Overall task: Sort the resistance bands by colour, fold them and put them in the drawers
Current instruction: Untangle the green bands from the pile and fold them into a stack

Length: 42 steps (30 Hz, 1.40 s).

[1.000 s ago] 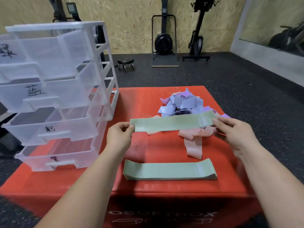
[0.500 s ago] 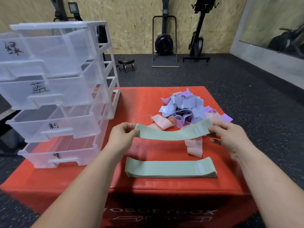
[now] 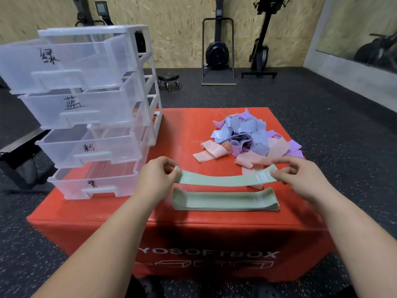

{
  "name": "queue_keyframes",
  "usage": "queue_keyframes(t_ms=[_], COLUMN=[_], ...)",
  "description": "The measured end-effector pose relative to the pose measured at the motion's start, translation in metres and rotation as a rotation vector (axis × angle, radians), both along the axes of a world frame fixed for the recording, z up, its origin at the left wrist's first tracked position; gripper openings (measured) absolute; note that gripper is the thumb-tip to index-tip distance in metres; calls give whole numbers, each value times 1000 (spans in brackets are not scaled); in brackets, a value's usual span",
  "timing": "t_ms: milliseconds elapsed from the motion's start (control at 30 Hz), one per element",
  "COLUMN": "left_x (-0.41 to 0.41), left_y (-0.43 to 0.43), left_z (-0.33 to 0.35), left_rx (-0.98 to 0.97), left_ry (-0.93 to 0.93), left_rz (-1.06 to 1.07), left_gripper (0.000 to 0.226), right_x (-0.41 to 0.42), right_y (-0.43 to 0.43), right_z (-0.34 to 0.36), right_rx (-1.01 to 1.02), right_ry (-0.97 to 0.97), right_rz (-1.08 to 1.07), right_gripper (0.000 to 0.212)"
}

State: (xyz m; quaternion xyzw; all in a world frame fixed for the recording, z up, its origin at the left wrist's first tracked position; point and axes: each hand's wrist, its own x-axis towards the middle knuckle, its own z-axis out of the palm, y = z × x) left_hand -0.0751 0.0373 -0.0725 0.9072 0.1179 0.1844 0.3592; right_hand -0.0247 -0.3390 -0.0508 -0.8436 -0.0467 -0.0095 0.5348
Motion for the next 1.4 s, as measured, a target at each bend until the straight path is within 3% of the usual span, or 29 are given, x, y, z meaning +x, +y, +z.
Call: queue_keyframes(t_ms=[167, 300, 500, 667, 833, 967, 1033, 1200, 1400], left_x=[-14, -19, -24, -23, -24, -25, -25, -19, -14], left_y=[-4, -9, -14, -15, -13, -2, 2, 5, 8], left_z=[-6, -7, -24, -27, -33, -31, -30, -30, -28], left_rx=[294, 411, 337, 229, 296, 347, 420, 501, 455], left_ry=[16, 56, 119, 85, 90, 149, 217, 191, 205], left_rz=[-18, -12, -20, -21, -44, -410, -523, -497, -537], left_gripper=[7, 12, 11, 8, 37, 69, 79, 64, 73], right_x=[-8, -15, -14, -12, -11, -7, -5, 3, 10], right_y=[3, 8, 11, 7, 4, -6, -10, -12, -16], right_z=[-15, -22, -48, -54, -49, -41, -42, -42, -42], right_rx=[-314, -478, -758, -753, -727, -810, -859, -862, -836], right_ry=[-110, -206, -227, -207, -230, -174, -134, -154, -156], right_rz=[-23, -31, 5, -2, 121, 424, 464, 419, 407], right_gripper=[18, 19, 20, 18, 28, 60, 67, 59, 65])
